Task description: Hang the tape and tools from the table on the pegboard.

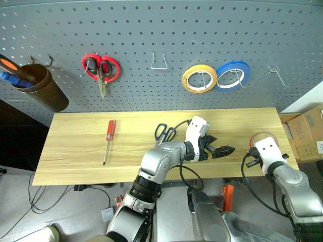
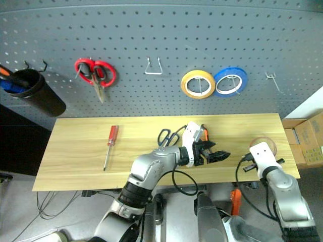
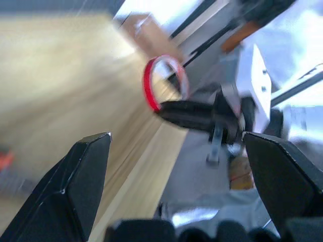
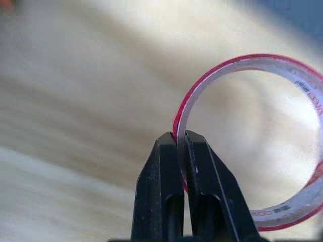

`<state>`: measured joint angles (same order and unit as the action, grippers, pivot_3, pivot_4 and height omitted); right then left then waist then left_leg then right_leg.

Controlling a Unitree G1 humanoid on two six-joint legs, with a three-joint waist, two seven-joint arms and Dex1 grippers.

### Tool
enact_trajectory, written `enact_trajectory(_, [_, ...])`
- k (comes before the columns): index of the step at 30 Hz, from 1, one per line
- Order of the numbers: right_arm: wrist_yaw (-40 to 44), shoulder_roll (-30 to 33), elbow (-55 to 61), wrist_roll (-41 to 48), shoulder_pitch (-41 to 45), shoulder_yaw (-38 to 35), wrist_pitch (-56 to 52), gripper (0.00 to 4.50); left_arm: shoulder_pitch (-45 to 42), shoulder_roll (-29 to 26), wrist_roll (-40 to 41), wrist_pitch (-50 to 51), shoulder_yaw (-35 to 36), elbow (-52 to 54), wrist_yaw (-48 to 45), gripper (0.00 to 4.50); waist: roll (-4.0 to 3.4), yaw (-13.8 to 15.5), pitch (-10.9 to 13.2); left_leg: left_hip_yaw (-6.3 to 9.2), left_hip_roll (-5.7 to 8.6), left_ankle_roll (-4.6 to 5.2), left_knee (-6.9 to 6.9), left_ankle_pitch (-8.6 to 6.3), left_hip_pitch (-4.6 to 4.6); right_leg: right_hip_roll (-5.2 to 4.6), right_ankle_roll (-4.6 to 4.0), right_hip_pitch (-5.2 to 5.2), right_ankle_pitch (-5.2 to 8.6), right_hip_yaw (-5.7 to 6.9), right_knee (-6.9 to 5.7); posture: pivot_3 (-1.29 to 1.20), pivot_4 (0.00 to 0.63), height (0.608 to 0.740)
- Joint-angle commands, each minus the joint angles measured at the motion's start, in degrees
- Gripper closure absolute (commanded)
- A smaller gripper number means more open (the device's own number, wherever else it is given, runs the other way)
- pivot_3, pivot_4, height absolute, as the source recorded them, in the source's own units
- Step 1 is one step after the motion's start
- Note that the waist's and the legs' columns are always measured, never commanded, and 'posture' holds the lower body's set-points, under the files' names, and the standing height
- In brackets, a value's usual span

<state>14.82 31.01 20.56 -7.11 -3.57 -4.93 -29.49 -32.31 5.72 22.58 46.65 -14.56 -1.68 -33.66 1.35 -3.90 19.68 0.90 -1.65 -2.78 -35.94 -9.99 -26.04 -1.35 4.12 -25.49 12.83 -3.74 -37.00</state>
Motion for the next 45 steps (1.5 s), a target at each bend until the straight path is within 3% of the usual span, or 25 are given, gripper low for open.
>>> enact_trajectory(1, [-5.6,0.0,3.9,-6.8,-2.3,0.8,5.6,4.49,-1.1,-0.1,1.2,-2.6,0.7,2.6,-1.3,0.0,0.06,-0.3,-0.7,0.0,0.0,0.0,-0.02,0.0,0.03,0.0,0.0,0.07,0.0,0.0,0.06,-0.14,0.241,0.74])
enact_trajectory(7, [-13.1,-3.5,2.0,-11.5,-1.0,-0.5,12.0,4.49,-5.0,1.4,3.8,-4.2,5.6,1.6,-1.1,0.0,0.2,-0.9,-2.5,0.02,0.06,0.03,-0.05,0.01,0.03,0.0,-0.07,0.13,0.0,-0.04,0.08,-0.14,0.203,0.74])
enact_trajectory(18, [-14.0,0.1,-15.2,-9.7,17.3,-3.2,25.0,4.49,-10.9,1.1,4.7,-8.9,9.2,-4.7,-1.8,0.0,0.17,-1.2,-3.6,0.03,0.04,0.12,-0.11,0.07,0.17,0.08,-0.19,0.28,-0.13,-0.05,-0.03,-0.13,0.187,0.74])
enact_trajectory(27, [-11.5,0.0,-26.2,-7.8,25.7,-2.2,31.1,4.49,-10.6,1.0,4.7,-9.4,9.3,-4.7,-0.6,0.0,0.17,-1.0,-3.6,-0.01,0.04,0.13,-0.13,0.08,0.17,0.07,-0.3,0.3,-0.23,-0.12,-0.07,-0.12,0.194,0.74])
enact_trajectory(37, [-1.1,-0.6,-39.1,3.0,34.9,-3.5,29.2,4.49,-11.5,1.3,4.6,-9.5,9.5,-6.3,-0.6,0.0,0.16,-1.1,-3.6,-0.1,0.04,0.24,-0.19,0.16,0.22,0.08,-0.34,0.34,-0.52,-0.22,-0.08,-0.13,0.201,0.74])
enact_trajectory(40, [-0.2,-0.7,-39.9,4.8,35.6,-4.2,28.2,3.82,-11.7,1.5,4.6,-9.8,9.5,-6.8,-0.7,0.0,0.16,-1.1,-3.6,-0.1,0.05,0.27,-0.21,0.18,0.23,0.08,-0.31,0.35,-0.56,-0.24,-0.08,-0.13,0.202,0.74])
enact_trajectory(45, [-0.9,-1.1,-38.7,5.6,34.3,-4.8,26.6,2.13,-11.7,1.6,4.6,-9.8,9.5,-6.8,-0.8,0.0,0.16,-1.1,-3.6,-0.13,0.05,0.27,-0.21,0.19,0.22,0.07,-0.31,0.34,-0.57,-0.26,-0.08,-0.13,0.202,0.74])
